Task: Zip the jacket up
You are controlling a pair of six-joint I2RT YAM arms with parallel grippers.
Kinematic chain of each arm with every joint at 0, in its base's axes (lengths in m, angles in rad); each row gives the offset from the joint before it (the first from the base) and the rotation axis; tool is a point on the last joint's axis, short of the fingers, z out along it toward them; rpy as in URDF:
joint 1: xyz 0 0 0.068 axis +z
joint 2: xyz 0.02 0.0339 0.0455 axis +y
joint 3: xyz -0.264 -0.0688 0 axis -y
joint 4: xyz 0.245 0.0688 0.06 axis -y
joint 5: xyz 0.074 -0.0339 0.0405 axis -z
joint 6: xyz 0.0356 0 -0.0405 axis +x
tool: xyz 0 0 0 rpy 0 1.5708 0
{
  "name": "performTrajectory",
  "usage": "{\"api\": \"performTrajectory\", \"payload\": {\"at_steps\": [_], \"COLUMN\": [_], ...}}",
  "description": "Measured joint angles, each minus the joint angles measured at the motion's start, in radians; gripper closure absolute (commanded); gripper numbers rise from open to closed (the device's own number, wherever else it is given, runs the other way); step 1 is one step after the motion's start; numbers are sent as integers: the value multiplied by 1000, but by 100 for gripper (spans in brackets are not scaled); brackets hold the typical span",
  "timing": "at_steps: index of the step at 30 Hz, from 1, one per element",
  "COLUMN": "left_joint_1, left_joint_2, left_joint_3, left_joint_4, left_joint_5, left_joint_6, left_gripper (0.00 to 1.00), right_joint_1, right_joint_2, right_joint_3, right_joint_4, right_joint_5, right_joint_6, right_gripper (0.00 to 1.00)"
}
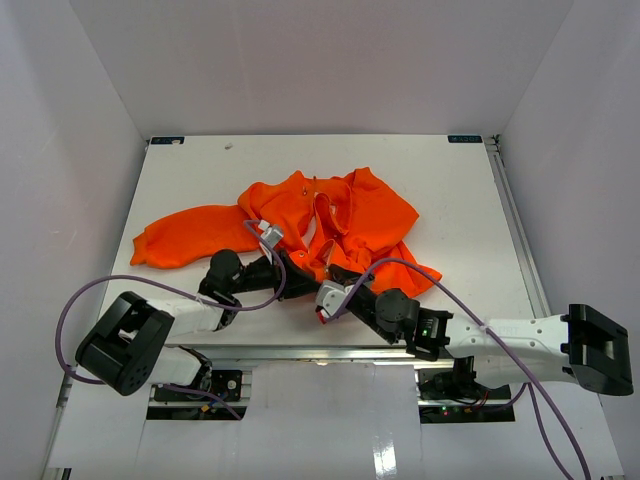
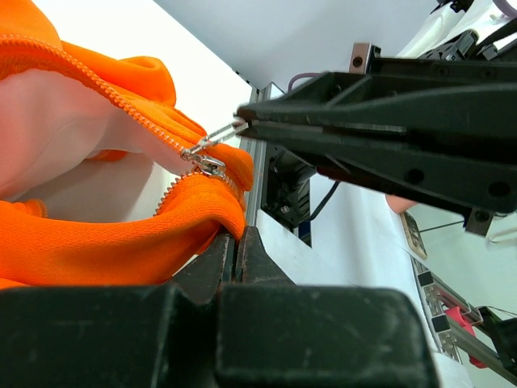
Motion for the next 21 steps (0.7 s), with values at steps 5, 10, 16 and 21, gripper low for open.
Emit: {"api": "performTrajectory", "payload": {"at_steps": [5, 10, 16, 21], "left_joint_1": [0, 1, 1, 2], "left_joint_2": [-2, -4, -3, -2], "left_joint_3": [-33, -55, -87, -109], "left_joint_4": [35, 94, 132, 156], "left_joint_5": [-2, -11, -16, -15], "left_joint_6": [-8, -29, -42, -55], "left_gripper": [100, 100, 100, 100], "right_joint_1": [-64, -169, -277, -317], "right_joint_2": [21, 69, 170, 254], "right_joint_3": [34, 100, 185, 241], "right_joint_4": [4, -5, -51, -60], "right_joint_5": [-20, -111, -246, -311], "right_joint_6": [43, 102, 180, 213], "right_gripper": [92, 92, 92, 92]}}
